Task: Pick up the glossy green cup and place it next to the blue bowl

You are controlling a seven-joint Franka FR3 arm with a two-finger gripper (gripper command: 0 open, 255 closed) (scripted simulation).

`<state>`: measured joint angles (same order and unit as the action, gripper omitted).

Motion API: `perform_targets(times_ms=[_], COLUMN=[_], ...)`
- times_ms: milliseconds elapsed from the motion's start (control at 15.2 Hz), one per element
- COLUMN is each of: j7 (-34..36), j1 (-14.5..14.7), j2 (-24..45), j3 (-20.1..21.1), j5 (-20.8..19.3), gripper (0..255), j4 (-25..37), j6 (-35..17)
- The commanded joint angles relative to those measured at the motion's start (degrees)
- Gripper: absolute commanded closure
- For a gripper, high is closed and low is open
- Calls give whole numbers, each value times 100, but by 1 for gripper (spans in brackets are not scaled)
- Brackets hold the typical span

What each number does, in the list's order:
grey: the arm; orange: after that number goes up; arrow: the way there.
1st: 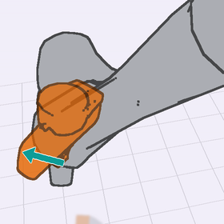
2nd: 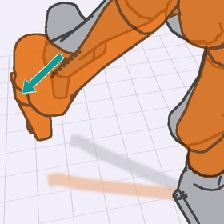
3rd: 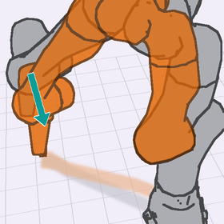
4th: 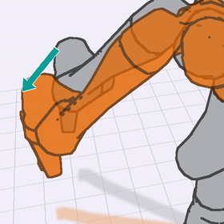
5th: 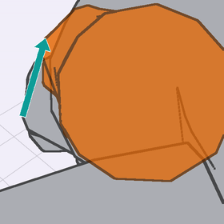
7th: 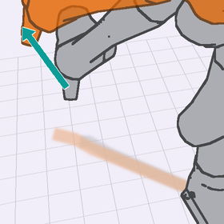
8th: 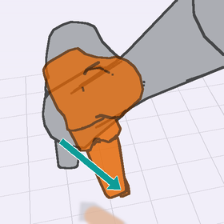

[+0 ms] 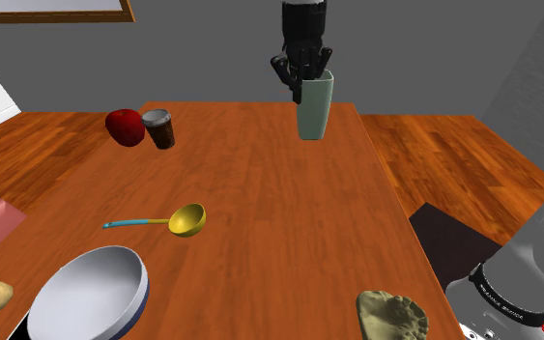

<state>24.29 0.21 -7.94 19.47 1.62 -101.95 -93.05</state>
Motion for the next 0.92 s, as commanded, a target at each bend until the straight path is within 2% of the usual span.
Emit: perform_targets(times_ms=[0, 660, 858], j7=[6, 57, 447], j1=[-1, 2, 178], j2=[19, 256, 146], j3=[1, 26, 239], j5=[-7, -82, -12], gripper=[255, 255, 255], j4=[188, 1206, 1105], j6=[171, 965, 966])
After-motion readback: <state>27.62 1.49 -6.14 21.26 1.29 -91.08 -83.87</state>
